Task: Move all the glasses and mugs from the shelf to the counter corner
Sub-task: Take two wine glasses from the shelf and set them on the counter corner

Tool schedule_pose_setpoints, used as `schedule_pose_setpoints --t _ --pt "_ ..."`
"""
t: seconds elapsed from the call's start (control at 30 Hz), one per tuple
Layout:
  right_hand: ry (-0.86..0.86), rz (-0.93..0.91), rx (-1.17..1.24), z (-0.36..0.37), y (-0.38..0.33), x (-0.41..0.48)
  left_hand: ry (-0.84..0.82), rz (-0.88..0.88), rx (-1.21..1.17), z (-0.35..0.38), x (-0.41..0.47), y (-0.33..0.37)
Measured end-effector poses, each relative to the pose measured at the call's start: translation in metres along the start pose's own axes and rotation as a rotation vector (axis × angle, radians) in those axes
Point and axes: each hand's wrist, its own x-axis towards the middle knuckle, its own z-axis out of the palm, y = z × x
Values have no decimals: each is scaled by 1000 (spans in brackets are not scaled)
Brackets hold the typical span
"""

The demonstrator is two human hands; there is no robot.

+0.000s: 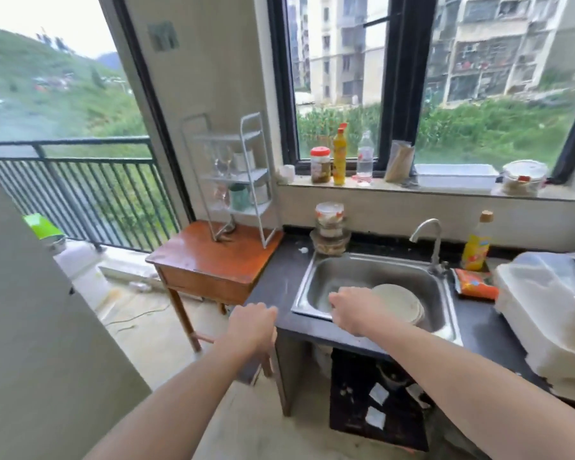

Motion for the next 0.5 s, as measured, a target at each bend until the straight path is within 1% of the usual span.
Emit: schedule_pose_setpoints --t 0.23,0.37,0.5 --pt "117 -236 4 -40 -41 168 22 -301 -31 -16 42 -117" --pt "151 -329 1 -56 -71 239 6 -399 -46 -19 62 -173" --pt "188 -350 14 -64 -95 302 27 -444 -68 -15 87 -233"
